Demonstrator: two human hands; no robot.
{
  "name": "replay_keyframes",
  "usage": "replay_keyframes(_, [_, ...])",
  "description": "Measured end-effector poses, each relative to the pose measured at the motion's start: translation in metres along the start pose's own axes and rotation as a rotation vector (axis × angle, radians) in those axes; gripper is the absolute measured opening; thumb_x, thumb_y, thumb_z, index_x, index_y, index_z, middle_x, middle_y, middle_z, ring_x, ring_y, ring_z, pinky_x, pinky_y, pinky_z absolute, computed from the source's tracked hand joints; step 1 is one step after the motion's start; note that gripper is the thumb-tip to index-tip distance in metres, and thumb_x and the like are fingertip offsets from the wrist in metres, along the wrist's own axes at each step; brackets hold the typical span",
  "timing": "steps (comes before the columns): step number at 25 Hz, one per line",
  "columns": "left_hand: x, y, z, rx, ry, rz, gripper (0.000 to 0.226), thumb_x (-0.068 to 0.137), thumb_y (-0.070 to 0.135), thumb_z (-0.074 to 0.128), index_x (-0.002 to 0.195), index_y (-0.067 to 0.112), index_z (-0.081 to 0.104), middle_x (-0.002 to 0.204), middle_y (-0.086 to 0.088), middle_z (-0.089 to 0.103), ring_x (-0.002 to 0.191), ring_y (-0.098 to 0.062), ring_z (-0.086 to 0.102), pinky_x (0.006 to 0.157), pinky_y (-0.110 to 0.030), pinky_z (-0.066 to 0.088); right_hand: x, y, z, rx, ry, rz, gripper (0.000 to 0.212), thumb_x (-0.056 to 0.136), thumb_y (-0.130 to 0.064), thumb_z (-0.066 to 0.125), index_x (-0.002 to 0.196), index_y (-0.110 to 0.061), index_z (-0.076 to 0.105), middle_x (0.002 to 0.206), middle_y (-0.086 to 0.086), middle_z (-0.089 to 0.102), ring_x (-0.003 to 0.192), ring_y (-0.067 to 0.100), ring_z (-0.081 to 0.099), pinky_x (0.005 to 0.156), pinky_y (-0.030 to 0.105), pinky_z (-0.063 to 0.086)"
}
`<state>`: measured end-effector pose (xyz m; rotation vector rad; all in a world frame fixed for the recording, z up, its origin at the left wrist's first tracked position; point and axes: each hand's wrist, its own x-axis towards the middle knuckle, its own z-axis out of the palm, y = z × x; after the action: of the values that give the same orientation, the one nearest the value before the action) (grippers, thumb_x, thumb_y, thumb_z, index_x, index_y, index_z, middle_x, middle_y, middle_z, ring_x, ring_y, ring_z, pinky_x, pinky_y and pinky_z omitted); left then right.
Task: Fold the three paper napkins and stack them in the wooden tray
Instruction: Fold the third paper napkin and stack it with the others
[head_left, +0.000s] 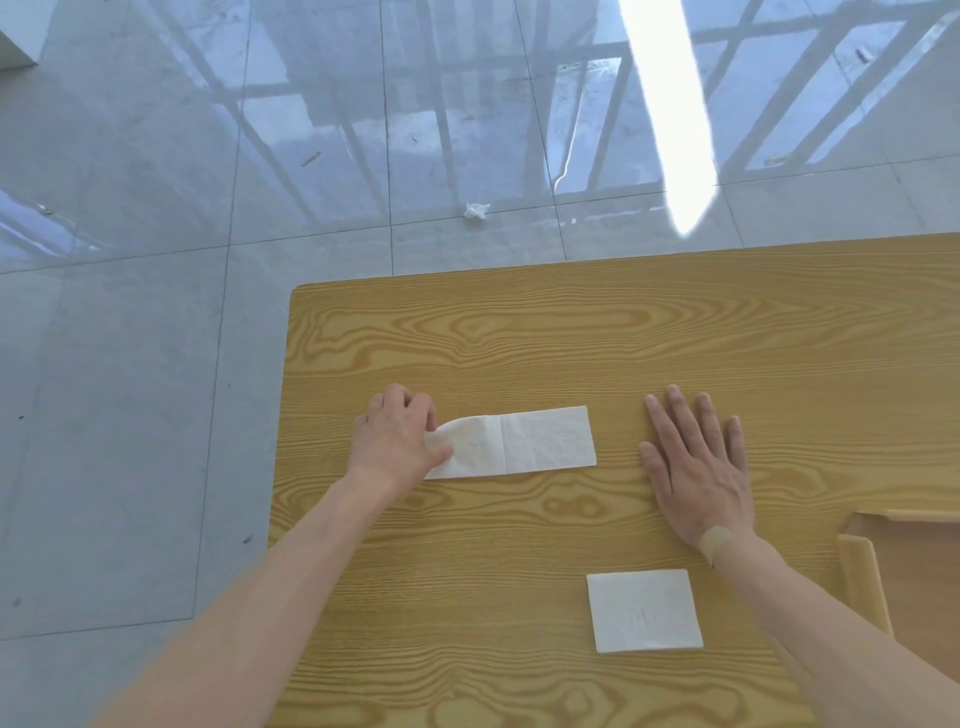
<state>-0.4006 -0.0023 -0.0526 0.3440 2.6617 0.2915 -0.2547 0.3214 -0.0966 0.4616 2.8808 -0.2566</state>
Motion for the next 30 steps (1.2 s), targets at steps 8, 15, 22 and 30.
replay_keyframes(8, [-0.001,0.001,-0.016,-0.492,-0.228,-0.157,0.040,0.079,0.018,0.072,0.109,0.029,0.048,0.093,0.001,0.057,0.071,-0.017,0.056,0.061,-0.035,0.049,0.000,0.000,0.005,-0.014,0.027,0.007,0.055,0.101,-0.055,0.007,0.153,-0.041,-0.004,0.164,-0.013,0.000,0.151,0.016,-0.010,0.122,0.048,0.001])
replay_keyframes(15, [-0.003,0.034,-0.042,-0.799,-0.201,-0.096,0.037,0.079,0.013,0.074,0.105,0.034,0.059,0.081,-0.001,0.055,0.064,-0.009,0.063,0.060,-0.021,0.057,0.000,0.000,0.006,-0.005,0.048,0.004,0.055,0.101,-0.054,0.009,0.153,-0.041,-0.003,0.164,-0.013,0.002,0.151,0.016,-0.008,0.122,0.046,-0.002])
replay_keyframes(22, [0.009,0.106,-0.022,-0.873,-0.228,-0.056,0.036,0.081,0.011,0.071,0.108,0.030,0.057,0.074,0.003,0.053,0.060,-0.009,0.066,0.055,-0.023,0.056,0.001,0.000,0.005,-0.010,0.059,-0.007,0.056,0.101,-0.053,0.009,0.154,-0.039,0.000,0.164,-0.012,0.005,0.151,0.018,-0.007,0.121,0.047,-0.002])
replay_keyframes(30, [0.019,0.138,0.021,-0.816,-0.265,-0.142,0.032,0.084,0.019,0.068,0.112,0.030,0.055,0.076,0.005,0.058,0.063,-0.008,0.066,0.075,-0.040,0.060,0.002,0.001,0.003,0.013,0.065,-0.016,0.055,0.101,-0.053,0.012,0.154,-0.039,0.003,0.164,-0.011,0.006,0.151,0.019,-0.006,0.121,0.047,-0.001])
